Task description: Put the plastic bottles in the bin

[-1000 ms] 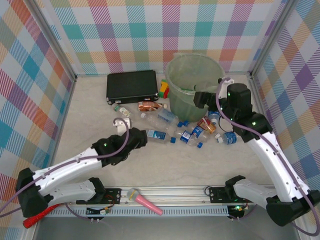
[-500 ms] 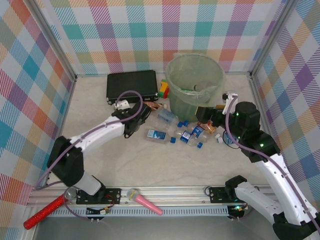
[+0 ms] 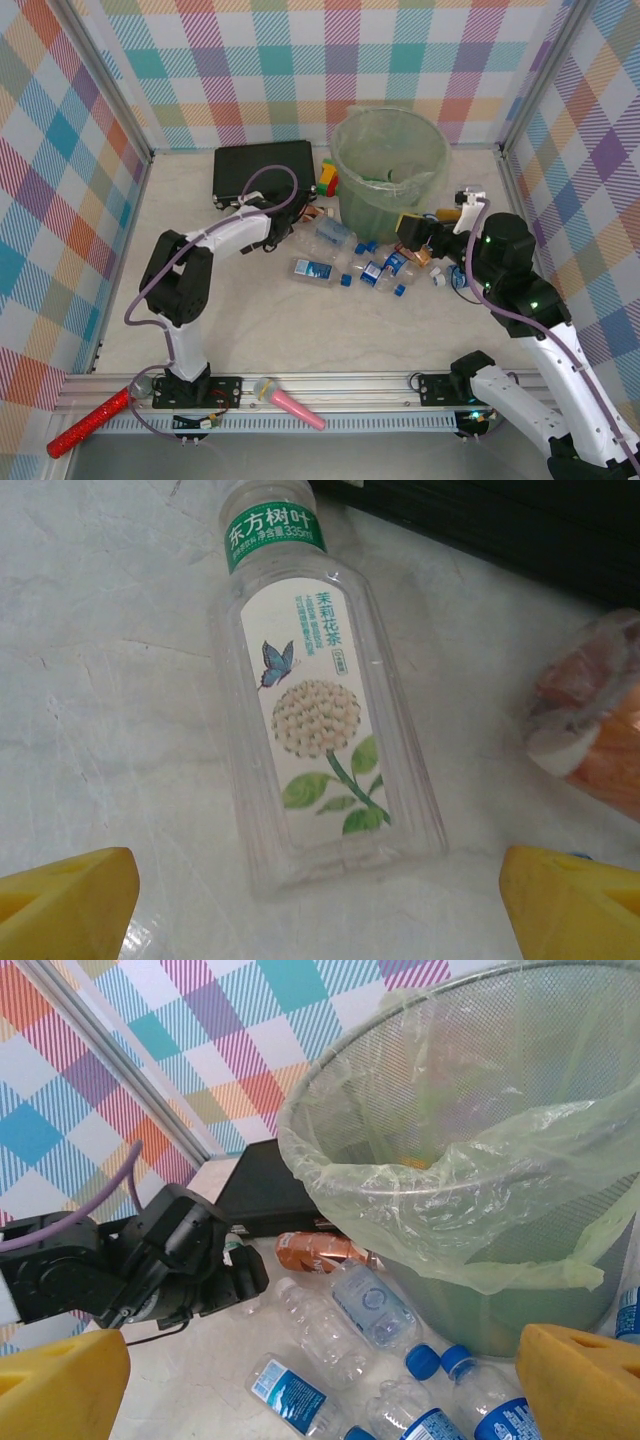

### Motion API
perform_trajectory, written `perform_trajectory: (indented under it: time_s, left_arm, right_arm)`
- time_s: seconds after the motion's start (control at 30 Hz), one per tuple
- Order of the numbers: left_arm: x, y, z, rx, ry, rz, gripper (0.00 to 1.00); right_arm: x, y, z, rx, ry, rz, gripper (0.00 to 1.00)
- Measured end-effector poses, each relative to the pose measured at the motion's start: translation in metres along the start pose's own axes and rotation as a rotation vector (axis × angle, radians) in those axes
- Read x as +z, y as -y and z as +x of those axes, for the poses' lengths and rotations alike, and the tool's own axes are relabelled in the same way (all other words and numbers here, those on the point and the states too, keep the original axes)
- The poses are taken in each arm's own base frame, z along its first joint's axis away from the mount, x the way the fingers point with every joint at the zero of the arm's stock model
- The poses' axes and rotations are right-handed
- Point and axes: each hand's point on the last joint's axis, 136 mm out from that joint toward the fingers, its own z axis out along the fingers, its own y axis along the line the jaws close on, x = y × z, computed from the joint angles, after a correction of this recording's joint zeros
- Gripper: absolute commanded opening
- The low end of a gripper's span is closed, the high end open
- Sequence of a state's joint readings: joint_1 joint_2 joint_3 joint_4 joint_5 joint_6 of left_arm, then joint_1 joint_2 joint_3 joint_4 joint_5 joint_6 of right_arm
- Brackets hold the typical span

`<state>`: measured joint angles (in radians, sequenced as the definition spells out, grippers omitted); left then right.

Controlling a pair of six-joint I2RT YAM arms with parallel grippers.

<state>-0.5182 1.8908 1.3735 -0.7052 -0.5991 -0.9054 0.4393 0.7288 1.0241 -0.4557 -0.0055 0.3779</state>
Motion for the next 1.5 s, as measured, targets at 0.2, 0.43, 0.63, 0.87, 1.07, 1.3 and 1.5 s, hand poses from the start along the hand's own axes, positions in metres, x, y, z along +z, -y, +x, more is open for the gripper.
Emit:
perform_trajectory:
  time_s: [0.2, 0.43, 0.63, 0.87, 1.07, 1.3, 1.5]
  left_arm:
    - [0.029, -0.004, 0.005, -0.006, -0.037, -0.050, 0.90]
    - [0.041, 0.002, 0.002, -0.036, -0.041, -0.027, 0.81]
    - [0.045, 0.009, 0.000, -0.049, -0.022, 0.005, 0.68]
    - [0.050, 0.003, 0.002, -0.046, -0.009, -0.009, 0.48]
    - [0.047, -0.001, 0.003, -0.047, -0.007, 0.021, 0.49]
    - [0.009, -0.020, 0.006, -0.041, -0.029, 0.150, 0.49]
    - [-0.068, -0.031, -0.023, -0.081, 0.062, 0.381, 0.49]
  right_arm:
    - [0.002, 0.002, 0.004, 0.001, -0.005, 0.002, 0.99]
    - [0.002, 0.001, 0.004, 0.000, -0.001, -0.005, 0.99]
    - [0.008, 0.001, 0.009, 0.002, -0.025, -0.009, 0.99]
    - [0.011, 0.002, 0.011, 0.004, -0.035, -0.010, 0.99]
    - [0.015, 0.002, 0.014, 0.006, -0.052, -0.015, 0.99]
    - [0.020, -0.006, 0.017, 0.022, -0.083, -0.055, 0.99]
    - [0.038, -0.024, 0.013, 0.070, -0.153, -0.134, 0.99]
